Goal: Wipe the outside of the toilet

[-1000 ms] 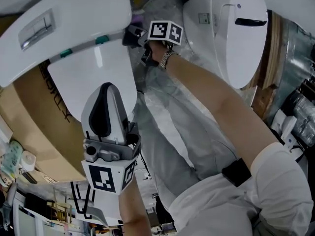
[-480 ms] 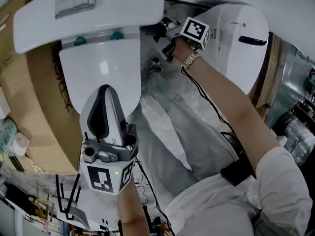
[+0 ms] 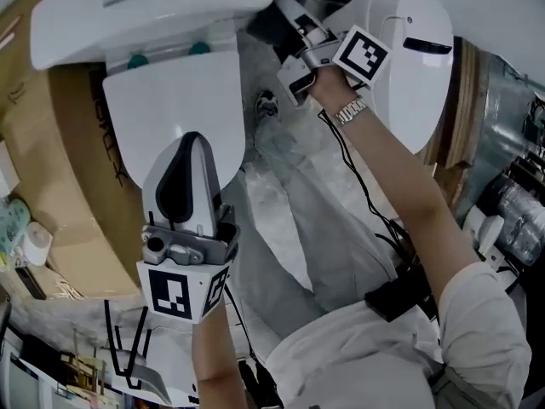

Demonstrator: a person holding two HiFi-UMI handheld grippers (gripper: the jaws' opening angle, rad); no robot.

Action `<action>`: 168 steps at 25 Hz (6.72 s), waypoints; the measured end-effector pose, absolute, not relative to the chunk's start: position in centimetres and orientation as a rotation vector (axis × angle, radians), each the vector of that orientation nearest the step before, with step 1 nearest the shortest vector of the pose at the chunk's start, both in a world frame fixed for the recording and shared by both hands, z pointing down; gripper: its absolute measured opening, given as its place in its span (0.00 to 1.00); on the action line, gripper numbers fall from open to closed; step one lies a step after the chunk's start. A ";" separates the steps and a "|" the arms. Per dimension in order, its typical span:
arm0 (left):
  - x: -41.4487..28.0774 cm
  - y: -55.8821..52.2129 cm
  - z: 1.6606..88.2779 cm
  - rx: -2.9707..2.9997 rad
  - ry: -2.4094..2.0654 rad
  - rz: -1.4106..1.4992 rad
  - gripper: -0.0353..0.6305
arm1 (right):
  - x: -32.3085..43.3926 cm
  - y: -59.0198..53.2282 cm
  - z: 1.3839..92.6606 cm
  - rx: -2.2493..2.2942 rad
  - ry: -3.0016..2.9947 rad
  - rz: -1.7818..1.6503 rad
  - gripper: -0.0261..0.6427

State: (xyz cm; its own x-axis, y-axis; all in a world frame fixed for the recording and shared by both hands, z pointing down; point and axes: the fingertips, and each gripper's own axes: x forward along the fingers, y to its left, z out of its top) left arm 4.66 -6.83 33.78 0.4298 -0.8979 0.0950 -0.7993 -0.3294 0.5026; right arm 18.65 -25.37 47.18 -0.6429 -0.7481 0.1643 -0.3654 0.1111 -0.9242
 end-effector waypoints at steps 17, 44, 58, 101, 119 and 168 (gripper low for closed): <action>-5.9 -1.4 34.0 2.228 -1.438 -0.266 0.06 | 12.1 -18.3 48.8 -1.991 2.761 -0.798 0.19; -18.7 3.3 35.0 2.087 -1.651 -0.358 0.06 | -13.7 -18.3 48.7 -1.620 3.215 -0.831 0.19; -19.8 4.4 35.6 1.972 -1.819 -0.363 0.06 | -18.3 -15.5 49.1 -1.196 3.414 -0.799 0.20; -12.1 -0.4 36.5 2.105 -1.584 -0.339 0.06 | 0.3 -17.9 57.3 -1.824 3.060 -1.428 0.20; -18.5 3.9 37.6 2.038 -1.604 -0.436 0.06 | -17.0 -18.1 56.7 -1.468 3.389 -1.229 0.20; -4.0 -2.7 38.8 2.053 -1.571 -0.326 0.06 | 13.9 -18.7 67.0 -1.900 3.101 -1.695 0.20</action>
